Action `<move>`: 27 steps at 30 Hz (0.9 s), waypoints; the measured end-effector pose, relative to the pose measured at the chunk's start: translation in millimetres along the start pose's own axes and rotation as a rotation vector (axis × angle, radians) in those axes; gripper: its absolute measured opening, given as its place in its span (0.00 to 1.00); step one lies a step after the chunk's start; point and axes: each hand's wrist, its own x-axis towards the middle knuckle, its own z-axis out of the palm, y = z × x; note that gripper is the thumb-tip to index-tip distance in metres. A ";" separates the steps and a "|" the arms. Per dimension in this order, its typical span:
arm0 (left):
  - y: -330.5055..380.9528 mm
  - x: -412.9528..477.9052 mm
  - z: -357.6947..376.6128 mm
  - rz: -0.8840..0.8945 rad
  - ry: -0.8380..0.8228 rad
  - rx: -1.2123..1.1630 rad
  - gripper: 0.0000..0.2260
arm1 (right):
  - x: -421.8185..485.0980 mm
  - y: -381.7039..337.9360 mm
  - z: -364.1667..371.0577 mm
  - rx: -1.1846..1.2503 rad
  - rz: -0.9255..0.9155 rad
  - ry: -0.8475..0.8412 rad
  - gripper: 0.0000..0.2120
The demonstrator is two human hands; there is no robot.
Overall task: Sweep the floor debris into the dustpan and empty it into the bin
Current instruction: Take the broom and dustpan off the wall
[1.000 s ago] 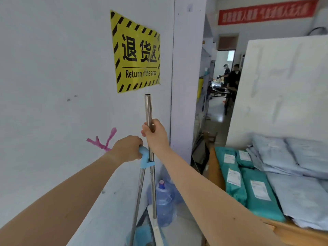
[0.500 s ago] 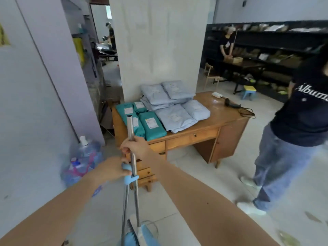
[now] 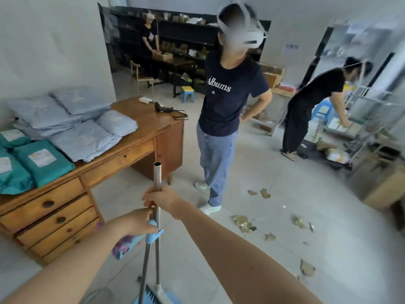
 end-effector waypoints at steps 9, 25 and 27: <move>180.3 36.7 56.6 0.291 -0.142 -0.058 0.08 | -122.5 79.5 -174.7 -0.220 0.424 0.158 0.11; 419.3 84.8 137.3 0.673 -0.490 0.166 0.12 | -268.8 222.8 -311.7 0.146 0.662 0.749 0.13; 429.8 89.1 142.8 0.683 -0.505 0.183 0.14 | -269.9 231.2 -310.5 0.122 0.680 0.786 0.16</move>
